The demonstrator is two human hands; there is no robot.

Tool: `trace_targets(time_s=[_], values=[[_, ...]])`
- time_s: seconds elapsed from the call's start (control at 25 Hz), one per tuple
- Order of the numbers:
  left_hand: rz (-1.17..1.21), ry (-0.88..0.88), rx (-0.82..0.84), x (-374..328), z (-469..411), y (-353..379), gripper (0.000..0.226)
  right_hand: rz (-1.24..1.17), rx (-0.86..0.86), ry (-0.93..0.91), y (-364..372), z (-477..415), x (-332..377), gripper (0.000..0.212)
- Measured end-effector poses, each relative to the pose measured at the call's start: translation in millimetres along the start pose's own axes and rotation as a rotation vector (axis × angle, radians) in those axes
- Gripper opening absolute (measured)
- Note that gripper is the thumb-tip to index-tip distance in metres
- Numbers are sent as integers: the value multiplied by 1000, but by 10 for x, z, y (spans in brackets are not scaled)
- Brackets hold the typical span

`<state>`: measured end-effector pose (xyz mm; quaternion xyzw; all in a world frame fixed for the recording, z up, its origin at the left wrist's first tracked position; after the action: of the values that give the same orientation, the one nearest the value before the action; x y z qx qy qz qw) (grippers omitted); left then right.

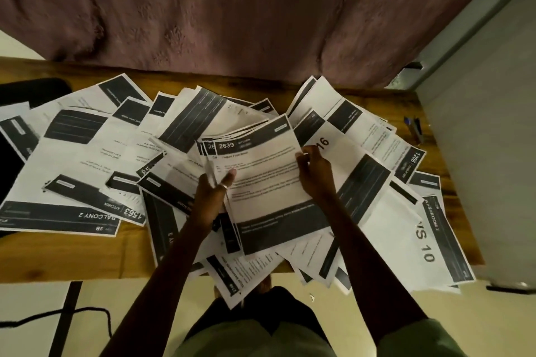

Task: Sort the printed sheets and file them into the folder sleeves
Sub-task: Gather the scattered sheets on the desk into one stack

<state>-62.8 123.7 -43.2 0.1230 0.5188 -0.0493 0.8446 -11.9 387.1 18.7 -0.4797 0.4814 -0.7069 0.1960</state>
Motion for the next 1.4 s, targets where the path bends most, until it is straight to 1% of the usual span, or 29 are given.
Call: trace_targets(time_s=[0.08,0.12,0.16,0.24,0.32,0.4,0.48,0.52,0.64,0.8,1.04,1.2,1.28,1.32,1.4], values=[[-112,57,-9,3,43,-6,43,104,-9,-15,-20,-23,-145,26],[-128,70,-28,25,54,-30,47,137,-25,24,-100,-59,-303,28],[-139,83,-45,36,67,-54,49,162,-38,82,-200,-107,-503,33],[-139,103,-66,49,81,-64,49,244,-23,179,-408,-223,-897,50],[-92,42,-125,139,76,-103,49,378,59,238,-521,-385,-1181,75],[-62,-6,-179,214,84,-115,49,451,181,251,-526,-559,-1350,98],[-74,-17,-203,207,106,-94,50,508,288,215,-494,-674,-1435,112],[-74,-13,-213,205,107,-75,50,532,317,190,-504,-718,-1470,115],[-105,-7,-244,212,112,-144,46,521,310,120,-541,-794,-1445,112],[-71,-18,-301,261,142,-94,42,386,416,68,-452,-871,-1491,93],[-58,-26,-358,207,203,-9,39,243,469,68,-454,-853,-1342,73],[-27,-47,-373,218,235,9,35,129,537,159,-497,-736,-1283,63],[-16,-42,-365,200,247,12,36,151,558,181,-548,-685,-1280,61],[-10,-37,-358,191,247,4,36,159,553,176,-623,-663,-1246,59],[-1,-20,-338,146,253,-10,37,90,480,153,-886,-661,-1182,55]])
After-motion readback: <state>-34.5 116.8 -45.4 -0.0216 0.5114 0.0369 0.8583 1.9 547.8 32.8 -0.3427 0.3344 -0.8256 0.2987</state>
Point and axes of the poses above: each hand's wrist, its own z-axis away from the middle knuckle, its own y-axis out of the palm, x = y × z, the point moved 8 cm from there along -z, towards the middle knuckle, and after that the axes turned 11 degrees about z, right-handed, at the moved point
